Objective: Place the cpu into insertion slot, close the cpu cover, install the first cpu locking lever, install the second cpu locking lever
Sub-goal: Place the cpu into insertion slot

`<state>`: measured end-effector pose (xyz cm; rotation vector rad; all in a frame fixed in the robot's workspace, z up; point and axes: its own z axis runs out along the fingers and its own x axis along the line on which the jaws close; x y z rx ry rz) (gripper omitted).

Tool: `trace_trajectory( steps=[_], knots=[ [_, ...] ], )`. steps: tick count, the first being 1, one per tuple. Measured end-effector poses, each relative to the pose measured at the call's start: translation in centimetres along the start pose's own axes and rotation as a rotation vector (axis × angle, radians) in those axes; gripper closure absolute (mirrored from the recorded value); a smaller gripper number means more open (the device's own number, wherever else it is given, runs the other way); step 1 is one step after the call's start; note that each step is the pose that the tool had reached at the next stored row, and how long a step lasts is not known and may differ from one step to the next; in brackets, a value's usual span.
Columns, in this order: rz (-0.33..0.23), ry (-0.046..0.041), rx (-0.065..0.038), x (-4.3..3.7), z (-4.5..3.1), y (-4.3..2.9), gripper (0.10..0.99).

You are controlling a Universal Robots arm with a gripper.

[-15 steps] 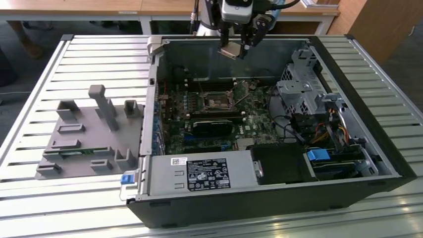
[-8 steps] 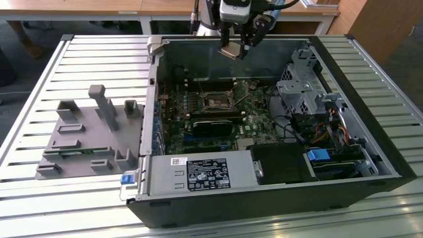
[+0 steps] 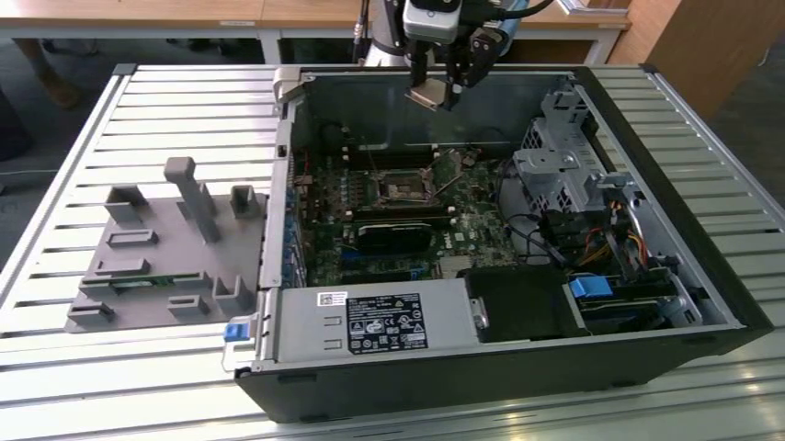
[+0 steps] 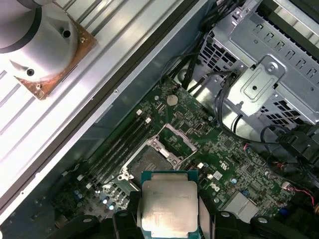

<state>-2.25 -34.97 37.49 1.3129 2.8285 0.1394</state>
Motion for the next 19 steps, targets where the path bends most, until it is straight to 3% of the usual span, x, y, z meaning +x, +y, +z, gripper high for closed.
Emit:
trace_trajectory(
  steps=[19],
  knots=[
    [0.092, -0.0083, -0.002, 0.0, 0.04, -0.01, 0.545]
  ],
)
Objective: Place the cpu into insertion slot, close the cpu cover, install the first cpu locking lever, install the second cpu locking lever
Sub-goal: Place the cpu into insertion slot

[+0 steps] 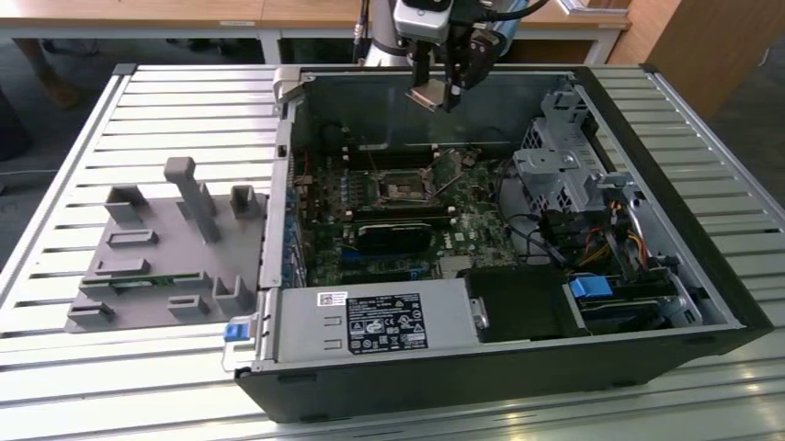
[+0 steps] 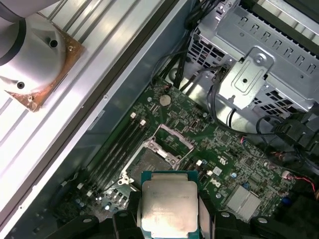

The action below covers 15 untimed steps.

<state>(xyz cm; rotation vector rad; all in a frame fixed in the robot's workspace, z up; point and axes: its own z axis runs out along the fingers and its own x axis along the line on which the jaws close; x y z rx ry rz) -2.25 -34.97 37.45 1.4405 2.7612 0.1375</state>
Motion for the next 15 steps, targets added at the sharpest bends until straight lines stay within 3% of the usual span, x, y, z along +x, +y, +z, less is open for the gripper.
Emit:
trace_trajectory(
  steps=[15],
  knots=[
    [0.07, -0.0063, -0.001, 0.0, 0.02, 0.0, 0.545]
  ],
)
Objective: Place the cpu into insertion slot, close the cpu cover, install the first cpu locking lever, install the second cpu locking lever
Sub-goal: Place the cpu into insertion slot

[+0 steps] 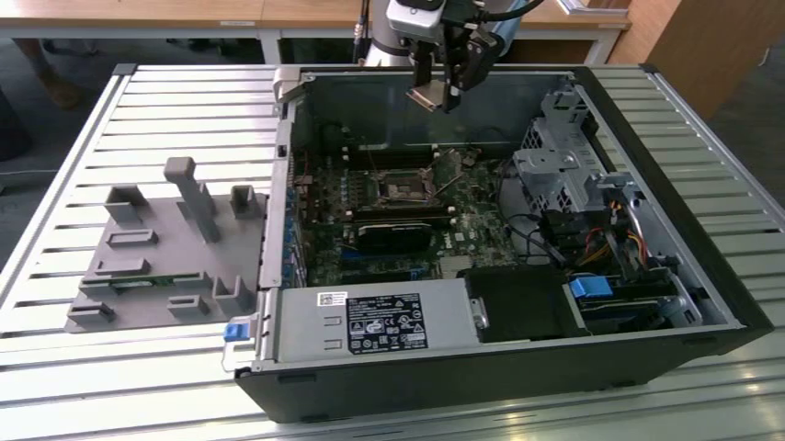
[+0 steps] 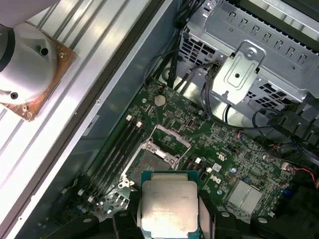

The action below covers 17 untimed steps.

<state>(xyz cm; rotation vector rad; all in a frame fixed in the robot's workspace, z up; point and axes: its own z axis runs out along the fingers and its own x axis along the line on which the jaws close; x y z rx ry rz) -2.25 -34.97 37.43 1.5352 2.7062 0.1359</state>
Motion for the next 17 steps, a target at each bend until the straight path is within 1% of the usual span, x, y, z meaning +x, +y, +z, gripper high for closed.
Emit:
trace_trajectory(
  steps=[11, 14, 17],
  knots=[
    [0.054, -0.0048, -0.001, 0.0, 0.03, 0.0, 0.545],
    [0.085, -0.0075, -0.002, 0.0, 0.07, 0.0, 0.545],
    [0.134, -0.012, -0.003, 0.0, 0.15, -0.01, 0.545]
  ],
)
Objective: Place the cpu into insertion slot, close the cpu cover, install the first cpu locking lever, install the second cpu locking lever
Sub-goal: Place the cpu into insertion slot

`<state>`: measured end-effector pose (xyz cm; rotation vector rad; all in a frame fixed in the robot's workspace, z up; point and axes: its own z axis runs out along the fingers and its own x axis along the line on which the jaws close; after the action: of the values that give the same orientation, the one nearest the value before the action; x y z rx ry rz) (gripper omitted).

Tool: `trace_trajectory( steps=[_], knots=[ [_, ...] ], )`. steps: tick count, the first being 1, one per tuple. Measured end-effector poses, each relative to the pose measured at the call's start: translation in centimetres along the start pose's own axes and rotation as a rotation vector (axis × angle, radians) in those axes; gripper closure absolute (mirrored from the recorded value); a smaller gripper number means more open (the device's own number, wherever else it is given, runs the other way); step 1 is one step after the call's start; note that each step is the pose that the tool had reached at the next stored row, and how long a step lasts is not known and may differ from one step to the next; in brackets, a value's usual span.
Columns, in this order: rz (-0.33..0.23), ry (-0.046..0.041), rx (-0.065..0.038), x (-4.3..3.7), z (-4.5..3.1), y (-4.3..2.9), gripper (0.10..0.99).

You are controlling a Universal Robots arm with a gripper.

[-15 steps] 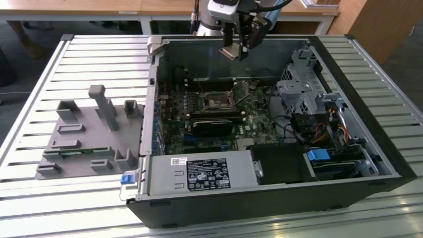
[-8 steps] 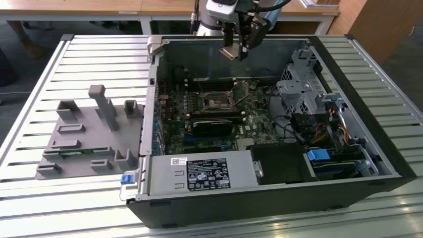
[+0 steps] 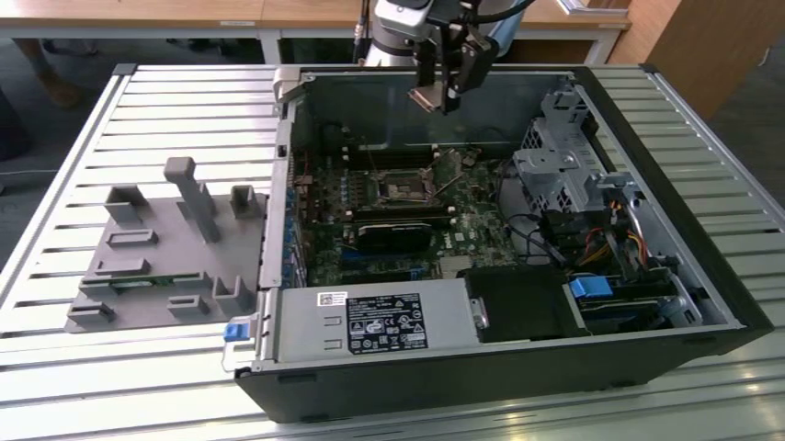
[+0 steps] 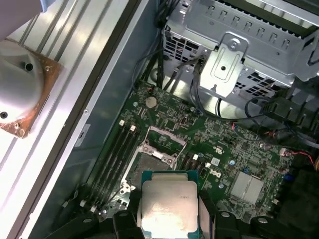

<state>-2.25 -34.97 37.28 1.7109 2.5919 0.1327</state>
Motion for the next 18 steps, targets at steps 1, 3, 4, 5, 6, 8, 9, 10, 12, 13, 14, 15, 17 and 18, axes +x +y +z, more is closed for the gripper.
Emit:
trace_trajectory(
  steps=[1, 3, 4, 5, 6, 8, 9, 10, 12, 13, 14, 15, 17, 18],
  knots=[
    [0.018, -0.0016, 0.0, 0.0, 0.03, 0.0, 0.545],
    [0.055, -0.005, -0.001, 0.0, 0.09, -0.01, 0.545],
    [0.072, -0.0065, -0.001, 0.0, 0.12, -0.01, 0.545],
    [0.087, -0.0078, -0.002, 0.0, 0.13, -0.01, 0.545],
    [0.101, -0.0091, -0.002, 0.01, 0.16, -0.03, 0.545],
    [0.114, -0.0102, -0.002, 0.08, 0.24, -0.12, 0.545],
    [0.119, -0.0107, -0.002, 0.11, 0.29, -0.17, 0.545],
    [0.124, -0.0111, -0.002, 0.14, 0.33, -0.24, 0.545],
    [0.134, -0.0118, -0.001, 0.18, 0.43, -0.33, 0.545],
    [0.14, -0.012, 0.0, 0.21, 0.53, -0.33, 0.545],
    [0.147, -0.0119, 0.001, 0.23, 0.64, -0.33, 0.545],
    [0.154, -0.0124, 0.001, 0.24, 0.73, -0.35, 0.545],
    [0.169, -0.0137, 0.001, 0.24, 0.89, -0.38, 0.545],
    [0.178, -0.0144, 0.001, 0.25, 1.0, -0.4, 0.545]
  ],
)
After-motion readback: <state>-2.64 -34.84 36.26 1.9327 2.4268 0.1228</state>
